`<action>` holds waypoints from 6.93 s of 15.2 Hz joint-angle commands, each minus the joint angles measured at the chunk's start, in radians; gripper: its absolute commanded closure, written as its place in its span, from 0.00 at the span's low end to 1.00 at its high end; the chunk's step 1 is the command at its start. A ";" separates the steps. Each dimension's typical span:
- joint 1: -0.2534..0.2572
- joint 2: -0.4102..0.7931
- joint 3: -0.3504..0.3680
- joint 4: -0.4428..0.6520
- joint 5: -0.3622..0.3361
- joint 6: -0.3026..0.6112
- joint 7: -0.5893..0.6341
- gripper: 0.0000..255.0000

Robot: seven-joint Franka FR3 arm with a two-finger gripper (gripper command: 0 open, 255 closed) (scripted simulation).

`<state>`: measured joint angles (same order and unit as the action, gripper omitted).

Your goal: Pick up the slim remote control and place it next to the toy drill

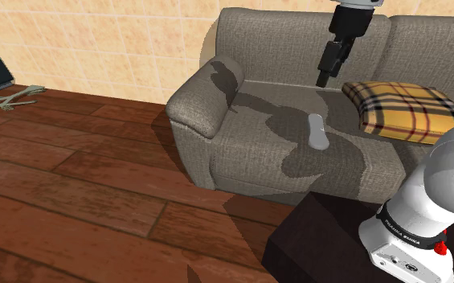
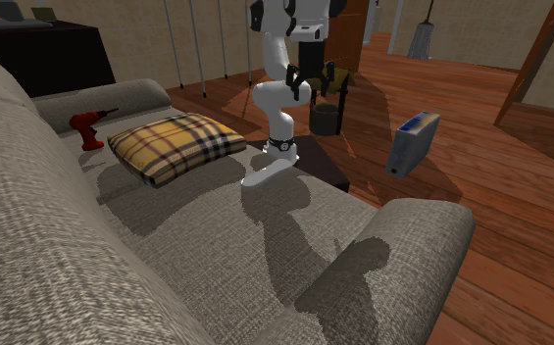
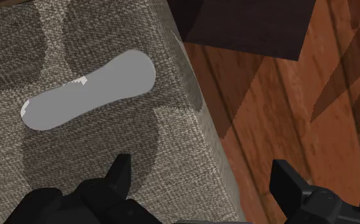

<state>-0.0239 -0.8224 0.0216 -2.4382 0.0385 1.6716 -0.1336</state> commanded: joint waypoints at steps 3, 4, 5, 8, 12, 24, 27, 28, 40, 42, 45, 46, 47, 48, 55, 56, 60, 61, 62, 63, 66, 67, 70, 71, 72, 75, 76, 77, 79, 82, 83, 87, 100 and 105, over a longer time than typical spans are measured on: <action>-0.040 0.030 0.002 -0.034 0.000 0.060 0.068 0.00; -0.060 0.046 0.003 -0.050 0.000 0.090 0.101 0.00; -0.080 0.063 0.003 -0.065 -0.001 0.119 0.135 0.00; -0.141 0.113 0.004 -0.110 -0.002 0.208 0.235 0.00; -0.220 0.186 0.002 -0.165 -0.005 0.326 0.368 0.00; -0.385 0.379 -0.010 -0.292 -0.014 0.625 0.646 0.00; -0.384 0.412 -0.010 -0.312 -0.013 0.677 0.645 0.00; -0.384 0.430 -0.009 -0.321 -0.013 0.705 0.645 0.00; -0.384 0.430 -0.009 -0.321 -0.013 0.705 0.645 1.00; -0.384 0.430 -0.009 -0.321 -0.013 0.705 0.645 1.00; -0.384 0.430 -0.009 -0.321 -0.013 0.705 0.645 1.00; -0.384 0.430 -0.009 -0.321 -0.013 0.705 0.645 1.00; -0.384 0.419 -0.009 -0.315 -0.013 0.687 0.645 1.00; -0.384 0.407 -0.010 -0.309 -0.013 0.670 0.646 1.00; -0.385 0.339 -0.010 -0.258 -0.015 0.551 0.647 1.00; -0.385 0.330 -0.010 -0.250 -0.015 0.534 0.648 1.00; -0.385 0.300 -0.010 -0.215 -0.016 0.470 0.649 1.00; -0.385 0.294 -0.010 -0.206 -0.016 0.454 0.649 1.00; -0.385 0.288 -0.011 -0.197 -0.017 0.438 0.649 1.00; -0.386 0.282 -0.011 -0.187 -0.017 0.423 0.649 1.00; -0.386 0.266 -0.011 -0.157 -0.017 0.377 0.650 1.00; -0.386 0.261 -0.011 -0.147 -0.017 0.361 0.650 1.00; -0.386 0.249 -0.011 -0.114 -0.018 0.317 0.651 1.00; -0.386 0.245 -0.011 -0.103 -0.018 0.302 0.651 1.00; -0.386 0.242 -0.012 -0.092 -0.018 0.288 0.651 1.00; -0.386 0.234 -0.012 -0.057 -0.019 0.245 0.652 1.00; -0.386 0.232 -0.012 -0.045 -0.019 0.231 0.652 1.00; -0.386 0.230 -0.012 -0.033 -0.019 0.217 0.652 1.00; -0.386 0.227 -0.012 -0.008 -0.019 0.189 0.652 1.00; -0.386 0.225 -0.012 0.031 -0.019 0.148 0.653 1.00; -0.386 0.224 -0.013 0.044 -0.020 0.134 0.653 1.00; -0.387 0.225 -0.013 0.098 -0.020 0.081 0.654 1.00; -0.504 0.060 -0.243 0.016 -0.176 0.006 0.384 1.00; -0.554 0.042 -0.349 0.027 -0.251 -0.012 0.264 1.00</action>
<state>-0.5664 -0.7714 -0.3066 -2.4164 -0.1968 1.6707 0.1569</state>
